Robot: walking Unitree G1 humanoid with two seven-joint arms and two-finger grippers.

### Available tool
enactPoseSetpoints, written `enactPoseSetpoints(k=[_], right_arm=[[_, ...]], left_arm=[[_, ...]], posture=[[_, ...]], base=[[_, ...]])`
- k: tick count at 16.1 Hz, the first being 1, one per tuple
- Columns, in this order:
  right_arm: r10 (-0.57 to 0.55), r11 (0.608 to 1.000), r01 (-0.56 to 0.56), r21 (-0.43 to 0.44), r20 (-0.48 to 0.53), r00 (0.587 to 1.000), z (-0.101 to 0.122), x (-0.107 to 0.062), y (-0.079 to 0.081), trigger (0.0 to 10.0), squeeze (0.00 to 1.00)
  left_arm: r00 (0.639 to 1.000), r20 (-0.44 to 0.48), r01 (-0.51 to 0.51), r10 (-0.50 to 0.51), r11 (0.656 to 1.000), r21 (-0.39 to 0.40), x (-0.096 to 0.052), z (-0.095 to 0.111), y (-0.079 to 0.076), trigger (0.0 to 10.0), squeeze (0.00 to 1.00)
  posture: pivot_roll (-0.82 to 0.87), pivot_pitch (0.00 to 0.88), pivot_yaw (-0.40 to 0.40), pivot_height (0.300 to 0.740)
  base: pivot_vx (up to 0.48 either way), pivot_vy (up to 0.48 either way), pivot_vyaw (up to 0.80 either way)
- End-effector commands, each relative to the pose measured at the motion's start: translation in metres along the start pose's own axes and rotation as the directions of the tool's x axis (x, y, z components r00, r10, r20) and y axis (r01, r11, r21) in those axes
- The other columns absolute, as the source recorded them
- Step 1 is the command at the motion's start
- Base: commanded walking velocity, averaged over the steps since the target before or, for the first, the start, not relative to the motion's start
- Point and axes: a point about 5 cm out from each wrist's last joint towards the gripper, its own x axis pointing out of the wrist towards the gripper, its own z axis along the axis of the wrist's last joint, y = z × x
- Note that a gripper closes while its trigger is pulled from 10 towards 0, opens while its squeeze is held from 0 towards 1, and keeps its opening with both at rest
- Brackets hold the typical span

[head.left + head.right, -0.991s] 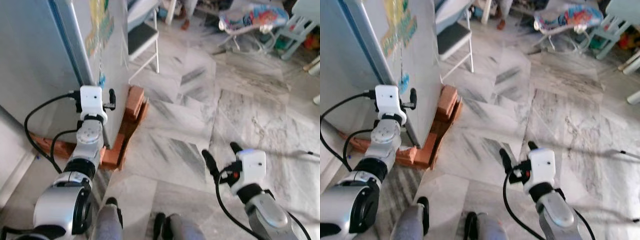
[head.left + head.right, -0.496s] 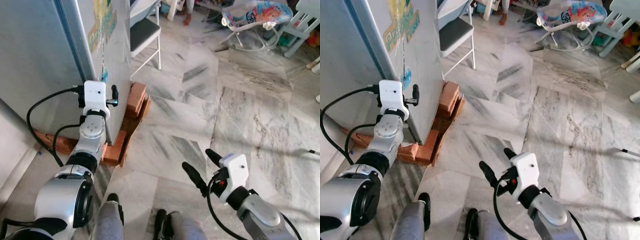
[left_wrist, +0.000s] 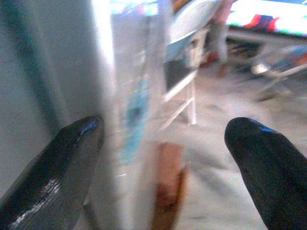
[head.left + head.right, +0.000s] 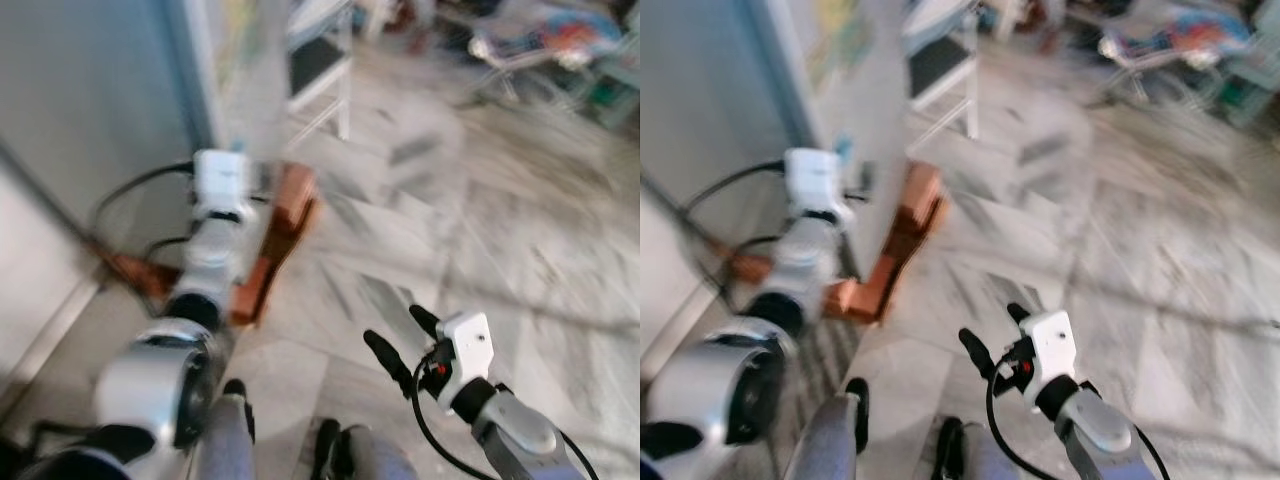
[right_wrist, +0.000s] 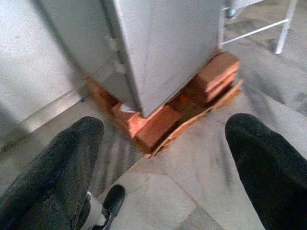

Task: Restocking fridge

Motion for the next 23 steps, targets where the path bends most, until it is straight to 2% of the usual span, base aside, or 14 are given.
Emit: enactPoseSetpoints(k=[1, 2, 4, 5, 6, 7, 8, 11, 12, 16, 17, 19, 21, 23], right_arm=[[0.001, 1.0, -0.001, 0.011, -0.017, 1.0, -0.004, -0.002, -0.001, 10.0, 0.0], [0.01, 1.0, -0.009, 0.018, -0.023, 1.0, -0.006, 0.0, 0.0, 10.0, 0.0], [0.031, 0.999, -0.03, 0.026, -0.029, 0.999, -0.008, 0.004, 0.002, 10.0, 0.0], [0.038, 0.999, -0.037, 0.03, -0.031, 0.999, -0.009, 0.006, 0.002, 10.0, 0.0], [0.038, 0.999, -0.037, 0.032, -0.033, 0.999, -0.01, 0.007, 0.002, 10.0, 0.0], [0.036, 0.999, -0.035, 0.038, -0.035, 0.999, -0.012, 0.007, 0.002, 10.0, 0.0], [0.037, 0.998, -0.035, 0.044, -0.034, 0.999, -0.013, 0.008, 0.002, 10.0, 0.0], [0.043, 0.998, -0.042, 0.05, -0.026, 0.999, -0.014, 0.011, 0.004, 10.0, 0.0], [0.02, 1.0, -0.02, 0.015, 0.01, 1.0, -0.01, 0.014, 0.002, 10.0, 0.0], [-0.056, 0.997, 0.06, -0.04, 0.096, 0.994, 0.004, 0.025, -0.005, 10.0, 0.0], [-0.094, 0.994, 0.102, -0.047, 0.142, 0.985, 0.013, 0.033, -0.008, 10.0, 0.0], [-0.14, 0.987, 0.152, -0.053, 0.187, 0.972, 0.021, 0.04, -0.014, 10.0, 0.0], [-0.178, 0.978, 0.197, -0.074, 0.207, 0.962, 0.026, 0.043, -0.02, 10.0, 0.0], [-0.255, 0.958, 0.278, -0.067, 0.234, 0.938, 0.03, 0.044, -0.032, 10.0, 0.0]], left_arm=[[0.963, 0.124, 0.235, -0.239, 0.971, 0.044, 0.012, 0.03, -0.053, 10.0, 0.0], [0.846, 0.214, 0.494, -0.488, 0.869, 0.028, -0.001, 0.044, -0.121, 10.0, 0.0], [0.728, 0.284, 0.648, -0.624, 0.762, 0.012, -0.018, 0.057, -0.17, 10.0, 0.0], [0.745, 0.276, 0.627, -0.607, 0.779, 0.02, -0.015, 0.057, -0.167, 10.0, 0.0], [0.783, 0.259, 0.582, -0.565, 0.813, 0.016, -0.009, 0.055, -0.153, 10.0, 0.0], [0.842, 0.232, 0.498, -0.487, 0.867, 0.013, 0.001, 0.052, -0.123, 10.0, 0.0], [0.871, 0.202, 0.453, -0.448, 0.891, 0.026, 0.003, 0.046, -0.105, 10.0, 0.0], [0.926, 0.14, 0.344, -0.35, 0.937, 0.065, 0.001, 0.026, -0.071, 10.0, 0.0], [0.974, 0.035, 0.22, -0.224, 0.972, 0.088, -0.013, -0.005, -0.04, 10.0, 0.0], [0.994, -0.047, 0.105, -0.1, 0.987, 0.123, -0.043, -0.038, -0.01, 10.0, 0.0], [0.996, -0.09, 0.031, -0.017, 0.988, 0.154, -0.063, -0.054, 0.006, 10.0, 0.0], [0.989, -0.129, -0.051, 0.079, 0.978, 0.203, -0.092, -0.069, 0.023, 10.0, 0.0], [0.974, -0.153, -0.13, 0.168, 0.964, 0.233, -0.114, -0.071, 0.038, 10.0, 0.0], [0.959, -0.146, -0.198, 0.241, 0.945, 0.259, -0.14, -0.061, 0.052, 10.0, 0.0]], posture=[[-0.03, 0.197, -0.125, 0.74], [-0.02, 0.188, -0.124, 0.74], [-0.02, 0.179, -0.119, 0.74], [-0.02, 0.176, -0.114, 0.74], [-0.01, 0.175, -0.112, 0.74], [-0.01, 0.176, -0.111, 0.74], [0.0, 0.177, -0.106, 0.74], [0.01, 0.173, -0.102, 0.74], [0.02, 0.162, -0.104, 0.74], [0.05, 0.142, -0.102, 0.74], [0.06, 0.136, -0.102, 0.74], [0.09, 0.13, -0.105, 0.74], [0.12, 0.133, -0.108, 0.74], [0.14, 0.132, -0.097, 0.74]], base=[[0.0, 0.0, 0.0], [0.0, 0.0, 0.0], [0.0, 0.0, 0.0], [0.0, 0.0, 0.0], [0.0, 0.0, 0.0], [0.0, 0.0, 0.0], [0.0, 0.0, 0.0], [0.0, 0.0, 0.0], [0.0, 0.0, 0.0], [0.0, 0.0, 0.0], [0.0, 0.0, 0.0], [0.0, 0.0, 0.0], [0.0, 0.0, 0.0], [0.0, 0.0, 0.0]])
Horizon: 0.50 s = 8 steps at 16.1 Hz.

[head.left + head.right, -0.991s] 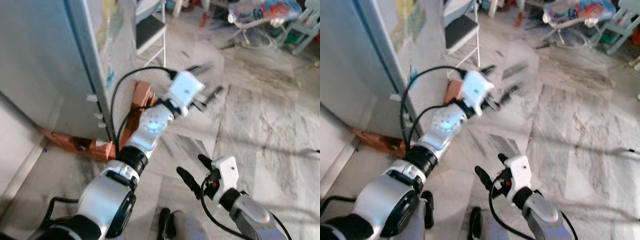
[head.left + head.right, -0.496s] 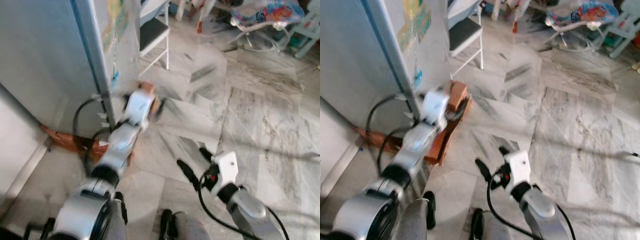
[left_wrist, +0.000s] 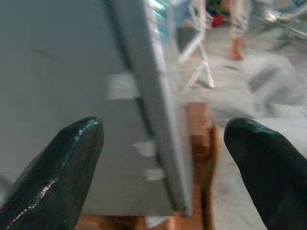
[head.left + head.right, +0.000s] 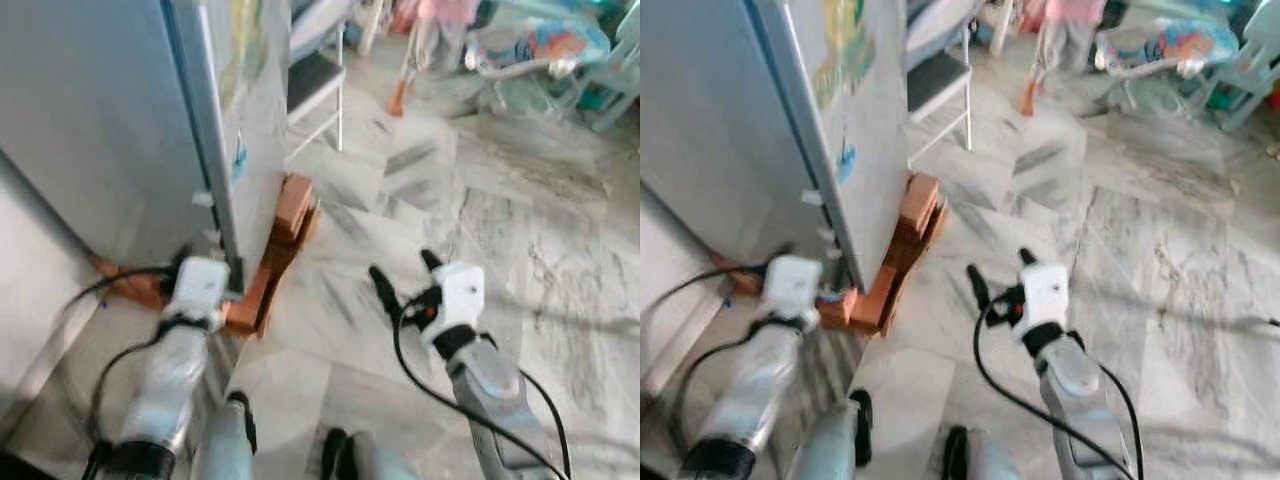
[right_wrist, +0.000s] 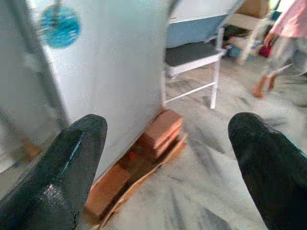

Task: Restocking fridge

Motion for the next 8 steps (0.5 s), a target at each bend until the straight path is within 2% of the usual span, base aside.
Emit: enactPoseSetpoints(k=[1, 3, 5, 6, 7, 8], right_arm=[[-0.054, 0.998, 0.054, -0.009, 0.003, 0.999, -0.001, -0.001, -0.009, 10.0, 0.0], [-0.103, 0.994, 0.105, -0.042, 0.044, 0.994, 0.006, 0.003, -0.012, 10.0, 0.0], [-0.143, 0.987, 0.15, -0.061, 0.106, 0.984, 0.016, 0.004, -0.015, 10.0, 0.0], [-0.158, 0.984, 0.166, -0.068, 0.121, 0.98, 0.018, 0.004, -0.016, 10.0, 0.0], [-0.206, 0.974, 0.216, -0.066, 0.136, 0.969, 0.019, 0.0, -0.021, 10.0, 0.0], [-0.232, 0.969, 0.24, -0.055, 0.126, 0.965, 0.015, -0.002, -0.023, 10.0, 0.0]], left_arm=[[1.0, 0.0, -0.008, 0.008, 1.0, 0.01, -0.005, 0.004, 0.003, 10.0, 0.0], [0.999, -0.011, -0.049, 0.049, 0.999, -0.019, -0.021, 0.013, 0.008, 10.0, 0.0], [1.0, -0.003, 0.008, -0.009, 1.0, -0.008, -0.042, 0.03, 0.002, 10.0, 0.0], [1.0, -0.004, 0.024, -0.024, 1.0, -0.006, -0.047, 0.031, 0.001, 10.0, 0.0], [0.998, -0.05, 0.031, -0.031, 0.999, -0.009, -0.057, 0.02, 0.002, 10.0, 0.0], [0.996, -0.084, 0.021, -0.021, 1.0, -0.009, -0.059, 0.013, 0.003, 10.0, 0.0]], posture=[[0.15, 0.129, -0.091, 0.74], [0.16, 0.109, -0.079, 0.74], [0.17, 0.071, -0.065, 0.74], [0.17, 0.062, -0.059, 0.74], [0.16, 0.039, -0.045, 0.74], [0.16, 0.036, -0.039, 0.74]], base=[[0.0, 0.0, 0.0], [0.0, 0.0, 0.0], [0.0, 0.0, 0.0], [0.0, 0.0, 0.0], [0.0, 0.0, 0.0], [0.0, 0.0, 0.0]])
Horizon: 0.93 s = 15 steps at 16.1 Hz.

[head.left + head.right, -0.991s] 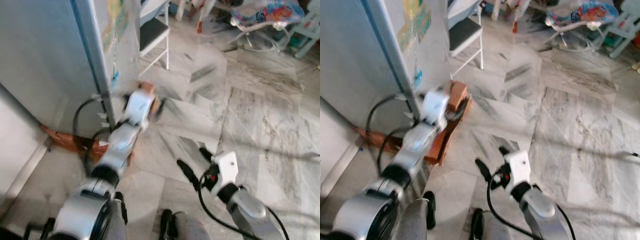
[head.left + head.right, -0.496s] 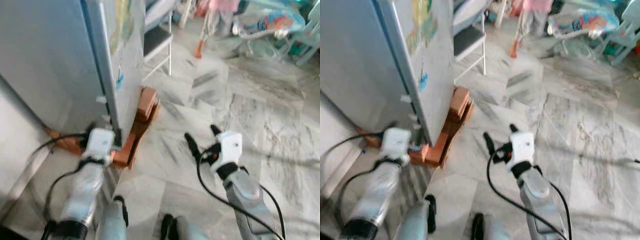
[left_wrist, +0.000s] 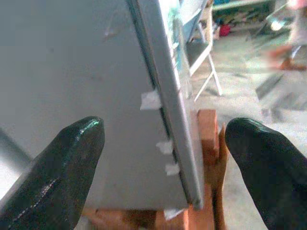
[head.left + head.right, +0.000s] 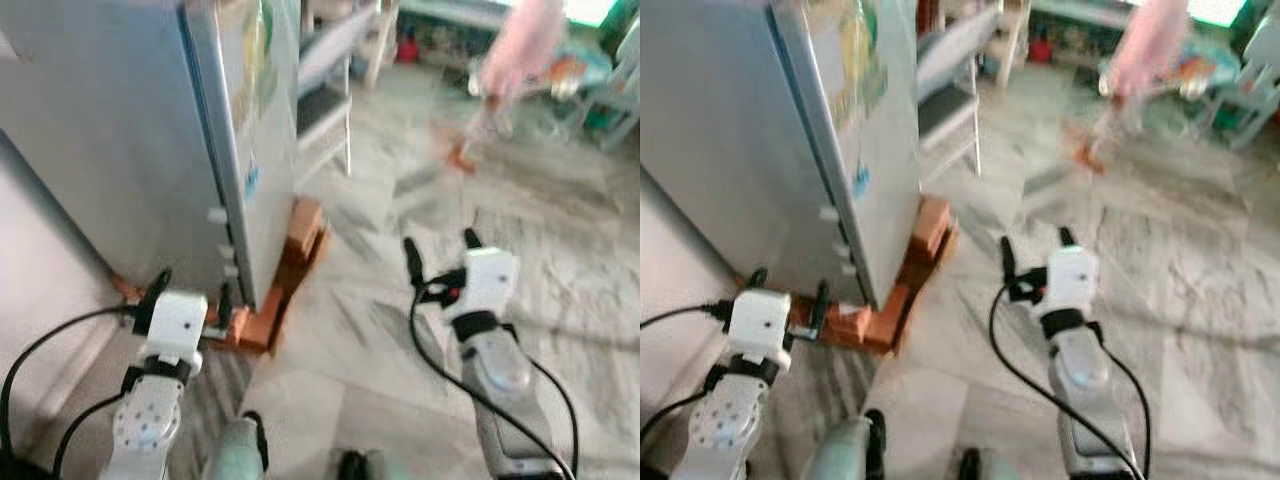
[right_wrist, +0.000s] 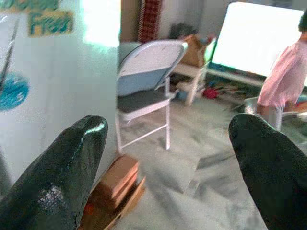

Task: Restocking fridge

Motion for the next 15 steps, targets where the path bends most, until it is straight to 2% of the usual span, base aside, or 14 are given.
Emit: enactPoseSetpoints(k=[1, 4, 7, 10, 12, 15], right_arm=[[-0.032, 0.999, 0.032, -0.003, -0.014, 0.999, -0.005, -0.004, -0.005, 10.0, 0.0], [0.011, 1.0, -0.011, -0.001, -0.011, 1.0, -0.004, -0.003, 0.006, 10.0, 0.0], [0.009, 1.0, -0.009, 0.002, -0.002, 1.0, -0.003, 0.002, 0.007, 10.0, 0.0], [0.005, 1.0, -0.005, 0.003, 0.006, 1.0, -0.002, 0.004, 0.008, 10.0, 0.0], [-0.001, 1.0, 0.001, 0.001, 0.009, 1.0, -0.002, 0.005, 0.006, 10.0, 0.0], [-0.003, 1.0, 0.004, -0.002, 0.008, 1.0, -0.003, 0.005, 0.005, 10.0, 0.0]], left_arm=[[1.0, -0.025, -0.003, 0.003, 1.0, -0.009, 0.002, -0.003, 0.0, 10.0, 0.0], [1.0, 0.004, 0.004, -0.005, 1.0, 0.024, 0.021, 0.005, 0.001, 10.0, 0.0], [0.999, 0.035, 0.015, -0.015, 1.0, 0.011, 0.031, 0.011, -0.001, 10.0, 0.0], [0.997, 0.067, 0.045, -0.047, 0.999, 0.019, 0.034, 0.017, -0.011, 10.0, 0.0], [0.993, 0.096, 0.067, -0.066, 0.998, -0.005, 0.036, 0.021, -0.016, 10.0, 0.0], [0.989, 0.125, 0.084, -0.08, 0.996, -0.029, 0.036, 0.025, -0.021, 10.0, 0.0]], posture=[[0.16, 0.033, -0.039, 0.74], [0.15, 0.046, -0.053, 0.74], [0.15, 0.053, -0.053, 0.74], [0.15, 0.06, -0.05, 0.74], [0.15, 0.063, -0.049, 0.74], [0.15, 0.063, -0.051, 0.74]], base=[[0.0, 0.405, -0.43], [0.0, 0.389, -0.57], [0.381, 0.086, -0.32], [0.469, 0.0, 0.0], [0.476, 0.0, 0.0], [0.0, 0.0, 0.0]])
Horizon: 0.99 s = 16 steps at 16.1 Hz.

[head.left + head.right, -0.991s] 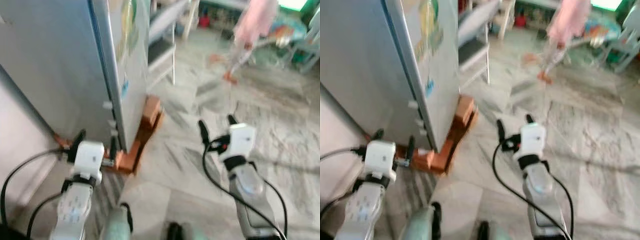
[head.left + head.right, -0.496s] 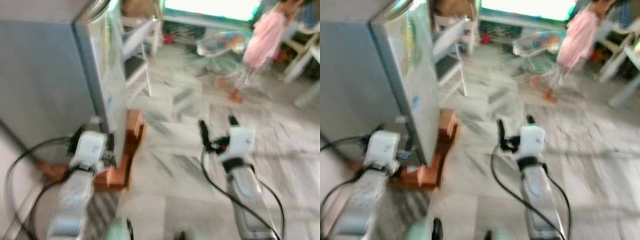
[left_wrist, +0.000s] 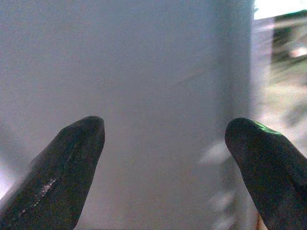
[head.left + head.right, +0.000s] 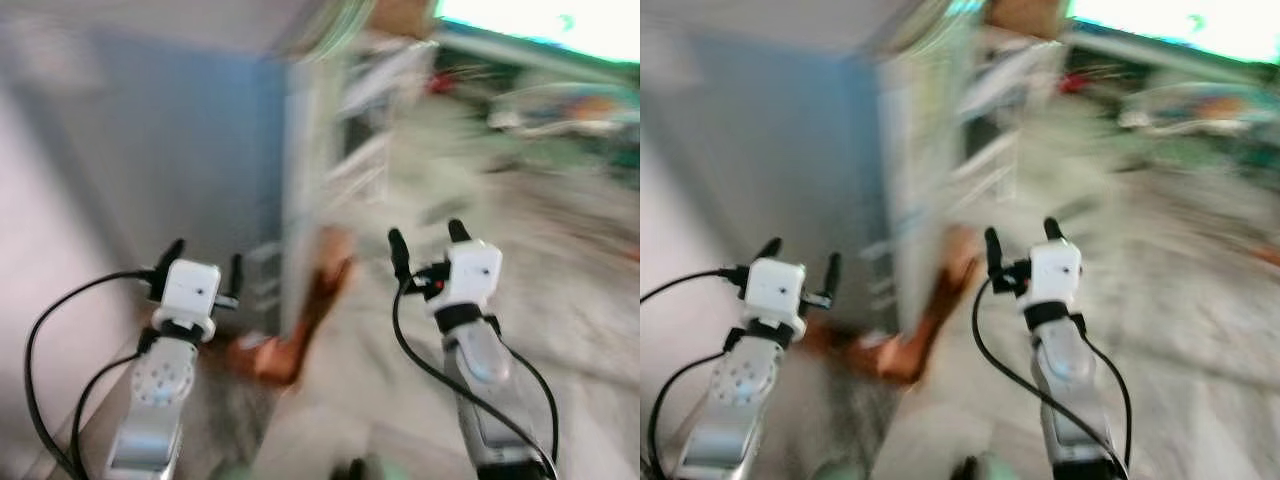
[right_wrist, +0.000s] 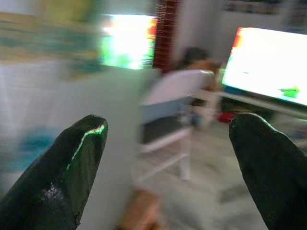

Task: Restocking fridge

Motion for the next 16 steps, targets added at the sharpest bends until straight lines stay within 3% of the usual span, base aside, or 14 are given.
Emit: enactPoseSetpoints(k=[1, 5, 8, 16], right_arm=[[-0.02, 1.0, 0.02, -0.007, -0.021, 1.0, -0.004, -0.002, -0.007, 10.0, 0.0], [-0.017, 1.0, 0.016, -0.009, -0.02, 1.0, -0.004, 0.002, -0.007, 10.0, 0.0], [-0.004, 1.0, 0.004, -0.021, -0.004, 1.0, 0.0, 0.007, -0.008, 10.0, 0.0], [0.019, 1.0, -0.019, -0.02, -0.023, 1.0, -0.003, 0.009, -0.006, 10.0, 0.0]], left_arm=[[1.0, 0.016, 0.021, -0.021, 1.0, -0.018, -0.002, 0.003, -0.007, 10.0, 0.0], [0.999, 0.027, 0.041, -0.04, 0.999, -0.027, 0.0, 0.004, -0.009, 10.0, 0.0], [0.999, 0.031, 0.025, -0.024, 1.0, -0.014, 0.0, 0.007, -0.002, 10.0, 0.0], [1.0, -0.002, 0.015, -0.015, 0.997, -0.075, -0.002, -0.001, -0.006, 10.0, 0.0]], posture=[[0.15, 0.064, -0.052, 0.74], [0.16, 0.07, -0.053, 0.74], [0.15, 0.09, -0.055, 0.74], [0.15, 0.102, -0.084, 0.74]], base=[[0.0, 0.0, 0.0], [0.0, 0.0, 0.0], [0.0, 0.0, 0.0], [0.0, 0.0, -0.8]])
